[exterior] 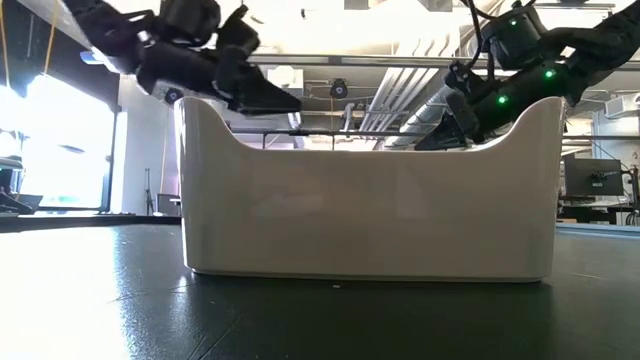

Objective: Sort produce into baskets
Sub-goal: Return to Home Position

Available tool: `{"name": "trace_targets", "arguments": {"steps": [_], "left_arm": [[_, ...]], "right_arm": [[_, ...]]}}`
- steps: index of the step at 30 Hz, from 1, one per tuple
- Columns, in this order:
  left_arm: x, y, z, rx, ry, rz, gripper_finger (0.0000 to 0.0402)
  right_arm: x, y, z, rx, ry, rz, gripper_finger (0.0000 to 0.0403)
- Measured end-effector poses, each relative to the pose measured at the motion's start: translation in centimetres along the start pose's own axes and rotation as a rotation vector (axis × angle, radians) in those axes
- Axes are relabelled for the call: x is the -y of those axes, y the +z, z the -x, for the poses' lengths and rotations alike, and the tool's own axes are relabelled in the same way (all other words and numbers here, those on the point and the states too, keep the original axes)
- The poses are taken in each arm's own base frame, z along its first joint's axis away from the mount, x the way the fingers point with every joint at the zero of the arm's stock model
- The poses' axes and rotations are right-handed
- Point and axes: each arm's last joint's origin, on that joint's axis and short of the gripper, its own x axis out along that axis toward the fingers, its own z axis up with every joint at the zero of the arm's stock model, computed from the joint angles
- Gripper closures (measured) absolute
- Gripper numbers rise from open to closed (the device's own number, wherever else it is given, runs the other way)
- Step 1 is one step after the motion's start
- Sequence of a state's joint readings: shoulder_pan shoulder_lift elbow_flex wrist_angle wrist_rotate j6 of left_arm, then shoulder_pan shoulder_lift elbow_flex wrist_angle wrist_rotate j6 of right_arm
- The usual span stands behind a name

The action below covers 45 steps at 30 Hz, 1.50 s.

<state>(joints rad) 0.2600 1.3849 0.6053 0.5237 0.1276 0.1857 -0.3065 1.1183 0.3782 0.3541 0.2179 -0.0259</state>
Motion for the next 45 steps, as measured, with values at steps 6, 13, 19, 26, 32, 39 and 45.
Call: {"name": "trace_targets", "arguments": {"steps": [6,13,19,26,32,39,45], "left_arm": [[0.6,-1.2,2.7,0.081,0.014,-0.009,0.0306],[0.7,-2.9,5.8,0.122,0.053,-0.009,0.0312],[0.4,-4.6,8.3,0.153,0.110,0.044,0.0312],[0.5,-5.0,10.6,0.225,0.137,0.035,0.0312],[0.7,-5.7,11.9,0.265,0.153,0.055,0.0312],[1.1,-6.8,12.0,0.244,0.131,0.093,0.0339],[1.3,-7.1,12.6,0.270,0.134,0.094,0.0397]], "right_arm": [[-0.5,0.1,0.1,0.008,0.032,0.025,0.0402],[-2.1,0.6,0.5,0.073,0.172,0.136,0.0403],[-2.2,0.7,0.5,0.098,0.285,0.157,0.0403],[-2.0,1.2,1.3,0.126,0.312,0.155,0.0403],[-1.6,-0.9,2.7,0.174,0.310,0.116,0.0403],[-0.8,-4.0,5.1,0.344,0.268,0.049,0.0403],[-0.3,-4.9,6.7,0.363,0.263,0.026,0.0403]]}}
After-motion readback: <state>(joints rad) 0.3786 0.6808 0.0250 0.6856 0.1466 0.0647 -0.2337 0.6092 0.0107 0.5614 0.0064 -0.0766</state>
